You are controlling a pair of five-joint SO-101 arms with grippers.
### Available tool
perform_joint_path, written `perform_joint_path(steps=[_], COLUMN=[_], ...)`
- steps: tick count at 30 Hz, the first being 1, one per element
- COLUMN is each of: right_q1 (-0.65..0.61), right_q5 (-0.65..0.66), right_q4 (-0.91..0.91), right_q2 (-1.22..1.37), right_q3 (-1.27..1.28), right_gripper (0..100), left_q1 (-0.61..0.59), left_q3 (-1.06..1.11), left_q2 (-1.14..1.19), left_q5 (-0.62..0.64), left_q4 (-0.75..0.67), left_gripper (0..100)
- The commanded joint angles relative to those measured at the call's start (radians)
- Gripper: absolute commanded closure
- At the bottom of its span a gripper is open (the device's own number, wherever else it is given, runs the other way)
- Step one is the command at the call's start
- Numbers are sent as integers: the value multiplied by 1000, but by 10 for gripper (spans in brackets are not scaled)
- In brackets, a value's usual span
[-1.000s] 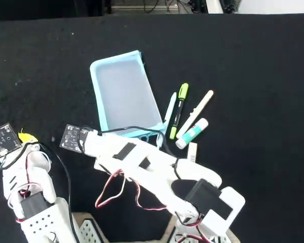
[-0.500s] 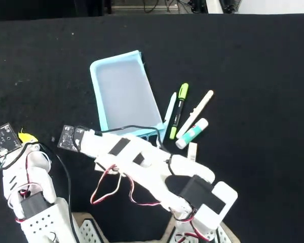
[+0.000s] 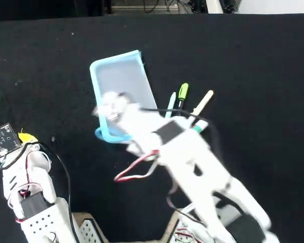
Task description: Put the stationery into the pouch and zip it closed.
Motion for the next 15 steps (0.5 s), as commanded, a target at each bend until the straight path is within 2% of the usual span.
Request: perform_joint_path(steps=[1,6,15], right_q1=[233,457,740], right_q5=[6,18,259], right_q4=[57,236,391], right_q2=[-193,-366,-527], right_q3=[64,82,176], right_gripper=[987,987,985], left_q1=[-7,-7,-7], left_q3=[1,2,5], left_q2=[-9,-9,-9], left_q5=[3,2,2], left_q4=[6,6,6], left_gripper=[967,967,967])
